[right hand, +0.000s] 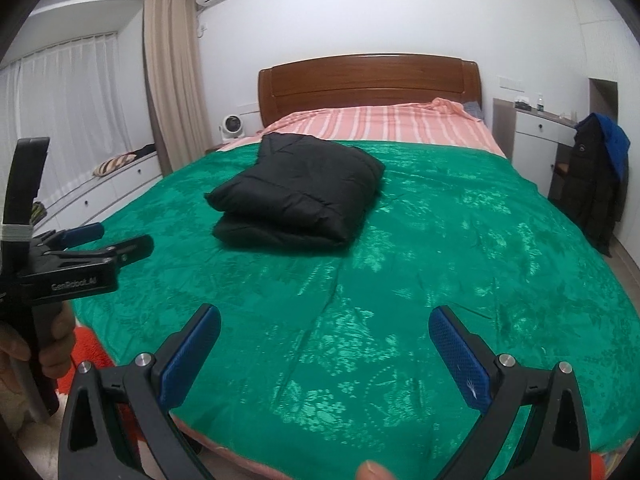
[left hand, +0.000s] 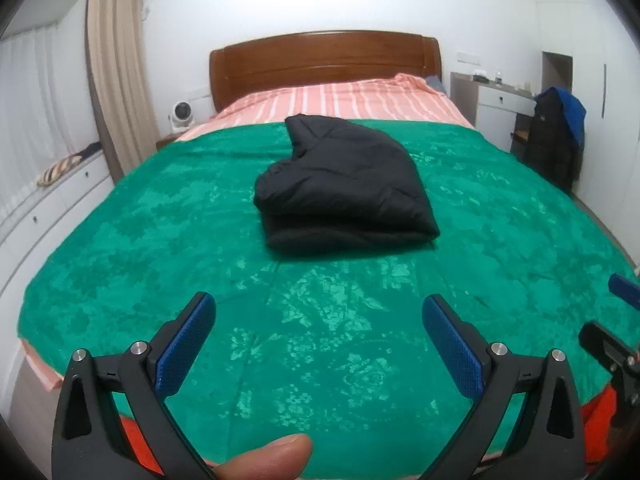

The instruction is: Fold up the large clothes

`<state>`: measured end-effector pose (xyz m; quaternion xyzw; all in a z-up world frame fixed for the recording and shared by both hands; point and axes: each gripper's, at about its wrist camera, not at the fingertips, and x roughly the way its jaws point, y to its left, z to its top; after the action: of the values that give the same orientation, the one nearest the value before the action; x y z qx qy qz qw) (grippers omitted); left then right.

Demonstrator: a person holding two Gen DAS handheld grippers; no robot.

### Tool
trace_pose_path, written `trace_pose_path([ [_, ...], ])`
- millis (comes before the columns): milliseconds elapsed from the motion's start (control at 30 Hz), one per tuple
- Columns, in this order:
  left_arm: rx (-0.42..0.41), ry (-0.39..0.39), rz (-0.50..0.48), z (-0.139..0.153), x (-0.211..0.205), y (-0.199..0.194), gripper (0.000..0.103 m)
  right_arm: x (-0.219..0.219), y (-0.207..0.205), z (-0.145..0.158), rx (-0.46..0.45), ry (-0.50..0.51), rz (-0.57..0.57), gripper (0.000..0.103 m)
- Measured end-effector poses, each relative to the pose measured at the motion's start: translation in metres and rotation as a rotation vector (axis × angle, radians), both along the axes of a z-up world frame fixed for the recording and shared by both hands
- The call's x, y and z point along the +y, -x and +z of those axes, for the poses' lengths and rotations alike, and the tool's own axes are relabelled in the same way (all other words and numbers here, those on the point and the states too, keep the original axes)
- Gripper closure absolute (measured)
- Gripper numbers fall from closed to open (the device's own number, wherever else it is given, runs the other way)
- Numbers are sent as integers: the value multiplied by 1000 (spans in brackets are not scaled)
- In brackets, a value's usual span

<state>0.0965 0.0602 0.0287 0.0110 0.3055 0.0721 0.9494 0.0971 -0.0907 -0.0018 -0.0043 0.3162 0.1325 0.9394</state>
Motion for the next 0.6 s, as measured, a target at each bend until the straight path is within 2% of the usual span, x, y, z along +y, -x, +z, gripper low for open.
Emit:
trace_pose_path([
  [600,-16,16,-23,13,-2,9,0,6,0,1,14,-5,28,0],
])
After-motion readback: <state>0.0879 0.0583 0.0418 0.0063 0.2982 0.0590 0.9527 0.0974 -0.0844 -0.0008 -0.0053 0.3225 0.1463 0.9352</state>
